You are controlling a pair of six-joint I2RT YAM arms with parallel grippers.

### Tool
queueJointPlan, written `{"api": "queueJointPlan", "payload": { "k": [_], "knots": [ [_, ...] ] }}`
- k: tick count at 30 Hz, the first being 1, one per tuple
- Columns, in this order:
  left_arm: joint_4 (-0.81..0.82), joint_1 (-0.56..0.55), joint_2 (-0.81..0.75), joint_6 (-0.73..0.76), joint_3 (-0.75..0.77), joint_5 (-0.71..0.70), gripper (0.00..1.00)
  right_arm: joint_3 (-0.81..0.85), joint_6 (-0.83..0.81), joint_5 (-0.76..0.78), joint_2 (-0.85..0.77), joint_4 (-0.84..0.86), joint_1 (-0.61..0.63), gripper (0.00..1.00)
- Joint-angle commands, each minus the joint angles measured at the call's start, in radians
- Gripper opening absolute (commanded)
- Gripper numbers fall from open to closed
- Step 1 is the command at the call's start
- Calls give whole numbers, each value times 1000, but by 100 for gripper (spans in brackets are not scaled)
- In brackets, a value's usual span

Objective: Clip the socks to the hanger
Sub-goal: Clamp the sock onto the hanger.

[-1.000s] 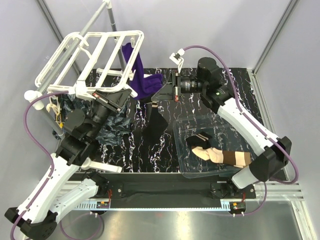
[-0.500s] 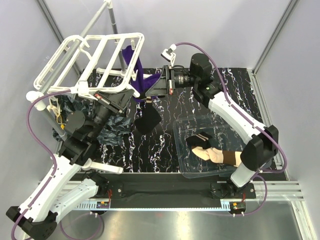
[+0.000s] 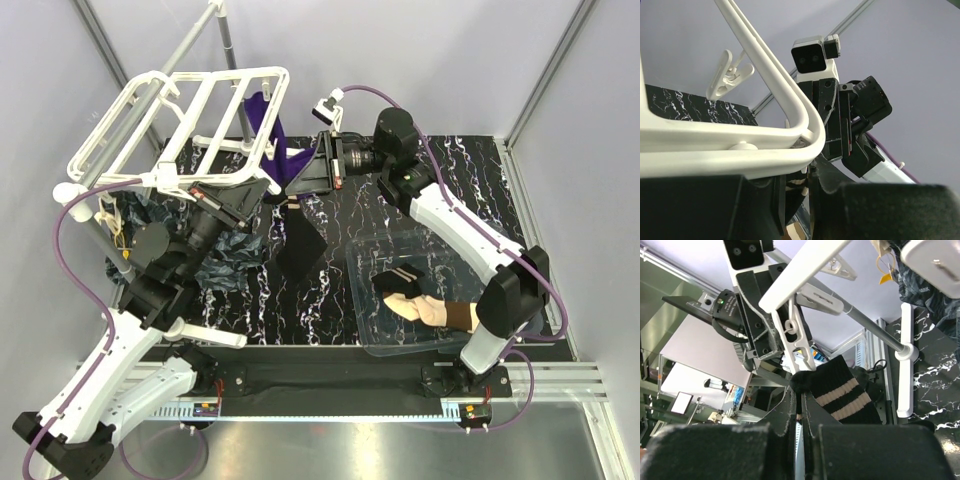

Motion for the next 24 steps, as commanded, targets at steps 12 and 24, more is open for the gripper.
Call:
{"api": "queueJointPlan", "payload": {
  "k": [12, 24],
  "knots": [
    [10, -15, -32, 23, -5, 132, 0, -41, 84, -57, -23, 148, 16, 0],
    [22, -15, -27, 5, -9, 155, 0, -9, 210, -71, 41, 309, 22, 0]
  ]
}}
